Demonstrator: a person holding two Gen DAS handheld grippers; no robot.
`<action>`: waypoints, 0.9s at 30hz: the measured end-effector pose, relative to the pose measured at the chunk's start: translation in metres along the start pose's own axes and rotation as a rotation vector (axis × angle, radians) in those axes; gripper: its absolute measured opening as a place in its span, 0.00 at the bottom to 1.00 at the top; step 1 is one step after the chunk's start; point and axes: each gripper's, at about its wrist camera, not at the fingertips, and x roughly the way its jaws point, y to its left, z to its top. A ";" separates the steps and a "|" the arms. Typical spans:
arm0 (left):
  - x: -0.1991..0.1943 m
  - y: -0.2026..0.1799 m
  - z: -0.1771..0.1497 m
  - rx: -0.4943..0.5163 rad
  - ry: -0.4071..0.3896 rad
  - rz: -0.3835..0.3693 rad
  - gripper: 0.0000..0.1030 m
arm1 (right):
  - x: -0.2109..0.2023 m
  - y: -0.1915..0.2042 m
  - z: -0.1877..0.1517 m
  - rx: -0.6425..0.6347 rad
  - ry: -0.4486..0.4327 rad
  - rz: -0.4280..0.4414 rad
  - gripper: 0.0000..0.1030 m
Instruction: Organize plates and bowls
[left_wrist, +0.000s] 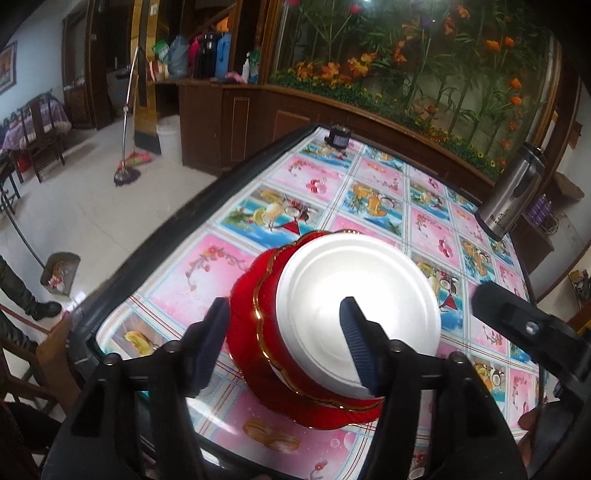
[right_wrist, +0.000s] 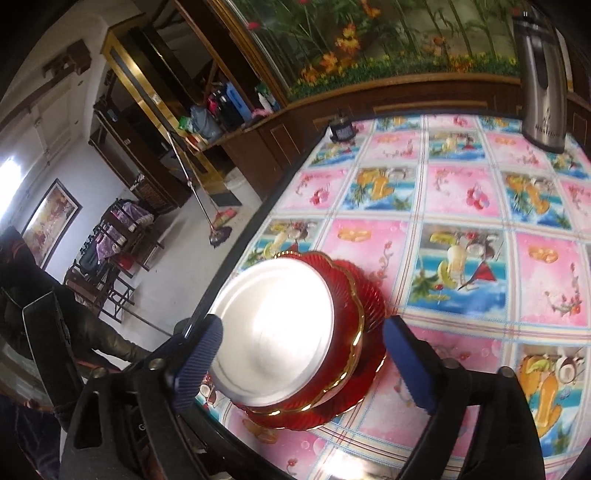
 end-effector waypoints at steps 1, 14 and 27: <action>-0.004 -0.001 -0.001 0.008 -0.011 0.000 0.59 | -0.006 0.000 -0.001 -0.015 -0.015 -0.001 0.97; -0.029 -0.024 -0.026 0.094 -0.041 -0.046 0.77 | -0.063 -0.029 -0.037 -0.123 -0.134 -0.072 1.00; -0.030 -0.044 -0.049 0.167 0.010 -0.111 0.77 | -0.067 -0.045 -0.063 -0.102 -0.113 -0.066 1.00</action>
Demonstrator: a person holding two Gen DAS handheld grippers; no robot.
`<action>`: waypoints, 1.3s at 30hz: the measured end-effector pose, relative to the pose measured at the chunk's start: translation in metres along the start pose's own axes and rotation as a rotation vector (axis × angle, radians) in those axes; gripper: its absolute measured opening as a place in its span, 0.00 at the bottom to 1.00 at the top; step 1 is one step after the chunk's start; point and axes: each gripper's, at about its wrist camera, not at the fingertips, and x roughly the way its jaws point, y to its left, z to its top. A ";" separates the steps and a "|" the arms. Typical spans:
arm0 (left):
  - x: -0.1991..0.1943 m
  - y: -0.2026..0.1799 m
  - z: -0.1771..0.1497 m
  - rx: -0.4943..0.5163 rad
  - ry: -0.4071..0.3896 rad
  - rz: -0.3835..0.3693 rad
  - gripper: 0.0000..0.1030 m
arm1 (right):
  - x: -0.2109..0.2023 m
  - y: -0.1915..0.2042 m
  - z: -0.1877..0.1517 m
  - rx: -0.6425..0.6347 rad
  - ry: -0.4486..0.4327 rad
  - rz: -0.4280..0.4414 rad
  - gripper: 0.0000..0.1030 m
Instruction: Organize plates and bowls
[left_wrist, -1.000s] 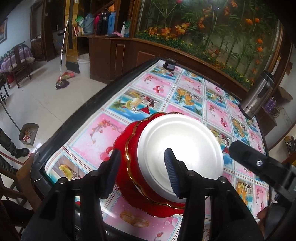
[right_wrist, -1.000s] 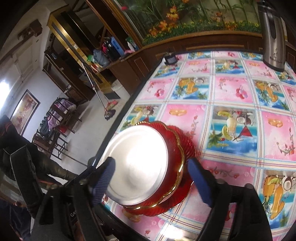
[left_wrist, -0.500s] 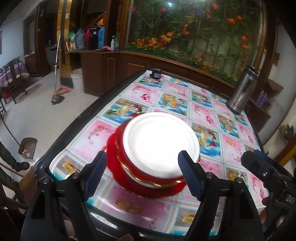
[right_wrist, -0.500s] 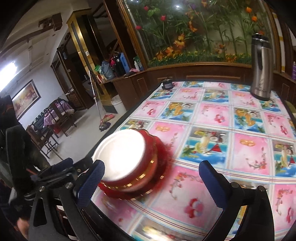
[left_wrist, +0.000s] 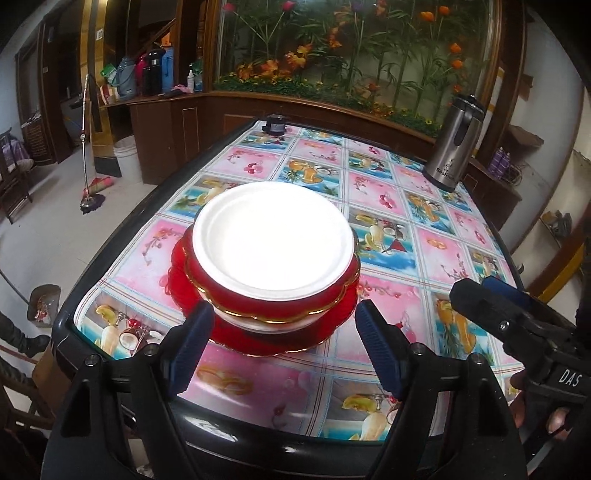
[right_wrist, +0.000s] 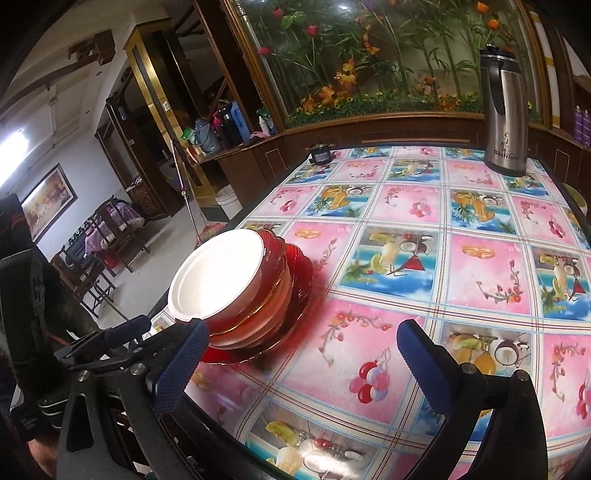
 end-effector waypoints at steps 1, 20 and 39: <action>0.000 0.002 -0.001 -0.007 -0.001 0.004 0.77 | 0.000 0.001 0.000 -0.003 0.001 -0.001 1.00; 0.004 0.021 -0.002 -0.052 0.006 -0.014 0.77 | 0.016 0.023 0.001 -0.082 0.025 0.026 1.00; 0.014 0.023 0.001 -0.083 0.050 -0.045 0.88 | 0.019 0.023 0.004 -0.087 0.014 0.054 1.00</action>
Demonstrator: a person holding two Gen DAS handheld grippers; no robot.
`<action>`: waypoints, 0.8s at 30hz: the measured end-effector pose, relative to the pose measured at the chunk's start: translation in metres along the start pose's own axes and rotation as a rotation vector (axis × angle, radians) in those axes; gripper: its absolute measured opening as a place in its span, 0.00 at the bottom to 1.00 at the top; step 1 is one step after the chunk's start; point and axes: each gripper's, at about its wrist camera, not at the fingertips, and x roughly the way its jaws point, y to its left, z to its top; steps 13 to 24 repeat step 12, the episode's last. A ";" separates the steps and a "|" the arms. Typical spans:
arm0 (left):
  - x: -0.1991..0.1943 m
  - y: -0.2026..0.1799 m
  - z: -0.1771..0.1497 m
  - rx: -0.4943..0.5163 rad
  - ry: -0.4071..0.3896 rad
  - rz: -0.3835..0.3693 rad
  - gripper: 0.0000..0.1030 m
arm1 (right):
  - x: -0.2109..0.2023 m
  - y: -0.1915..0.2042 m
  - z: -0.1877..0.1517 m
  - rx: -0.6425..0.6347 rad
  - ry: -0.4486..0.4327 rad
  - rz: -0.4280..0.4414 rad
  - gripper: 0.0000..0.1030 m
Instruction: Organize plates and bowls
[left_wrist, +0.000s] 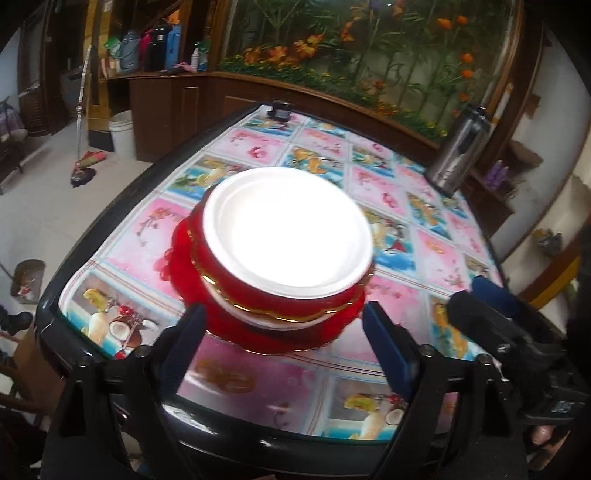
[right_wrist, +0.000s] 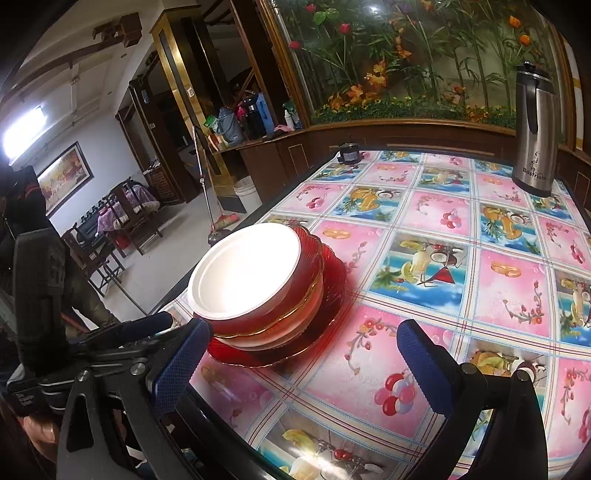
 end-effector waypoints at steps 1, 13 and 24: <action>0.000 0.000 0.000 0.004 -0.006 0.016 0.90 | 0.000 -0.001 0.000 0.002 -0.002 0.000 0.99; -0.002 0.003 0.000 0.019 -0.059 0.088 1.00 | -0.002 -0.008 0.003 0.019 -0.003 0.011 0.99; -0.002 0.003 0.000 0.019 -0.059 0.088 1.00 | -0.002 -0.008 0.003 0.019 -0.003 0.011 0.99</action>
